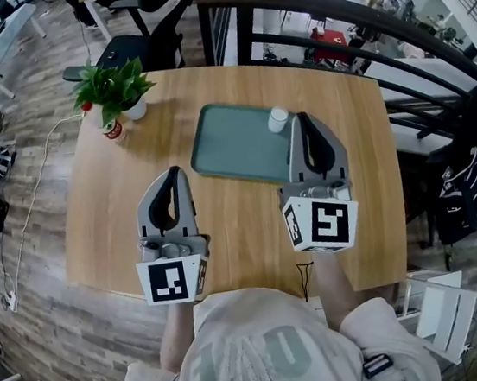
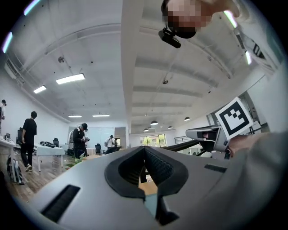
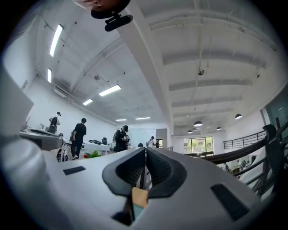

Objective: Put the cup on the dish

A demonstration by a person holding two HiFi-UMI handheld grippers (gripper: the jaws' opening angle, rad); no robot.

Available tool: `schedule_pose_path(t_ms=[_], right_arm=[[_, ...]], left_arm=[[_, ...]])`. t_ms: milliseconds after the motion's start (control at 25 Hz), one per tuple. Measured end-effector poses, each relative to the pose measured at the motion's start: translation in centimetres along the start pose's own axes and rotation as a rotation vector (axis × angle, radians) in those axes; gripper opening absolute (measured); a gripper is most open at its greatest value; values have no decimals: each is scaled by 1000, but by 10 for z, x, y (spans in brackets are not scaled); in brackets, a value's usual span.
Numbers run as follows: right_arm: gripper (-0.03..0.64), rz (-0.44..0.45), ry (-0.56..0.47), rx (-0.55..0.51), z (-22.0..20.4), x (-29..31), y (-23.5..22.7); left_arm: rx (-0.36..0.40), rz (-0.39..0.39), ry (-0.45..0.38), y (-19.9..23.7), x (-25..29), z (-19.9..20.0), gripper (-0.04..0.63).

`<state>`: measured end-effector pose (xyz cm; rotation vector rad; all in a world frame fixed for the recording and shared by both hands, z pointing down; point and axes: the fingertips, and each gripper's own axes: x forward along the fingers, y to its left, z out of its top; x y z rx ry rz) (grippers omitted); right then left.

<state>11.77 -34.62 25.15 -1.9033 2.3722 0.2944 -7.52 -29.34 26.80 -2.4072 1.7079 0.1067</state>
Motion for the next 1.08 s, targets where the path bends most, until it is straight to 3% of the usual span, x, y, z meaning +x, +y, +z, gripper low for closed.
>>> schedule_pose_path(t_ms=[360,560,760,1080], right_arm=[[20,52,106,-14,-13,-96,49],[20,61,117,32,-14,-116,62],[20,71,107,20,-9,-120,66],[20,62,132,26,-16,-122,61]], left_arm=[[14,-59,-65,-30,-34,30,9],[12,-77,-63,-42,-45,31,9],[2,-105,-135,-50,-51,48,9],[29,-56,-60,-42,-56,34,9]])
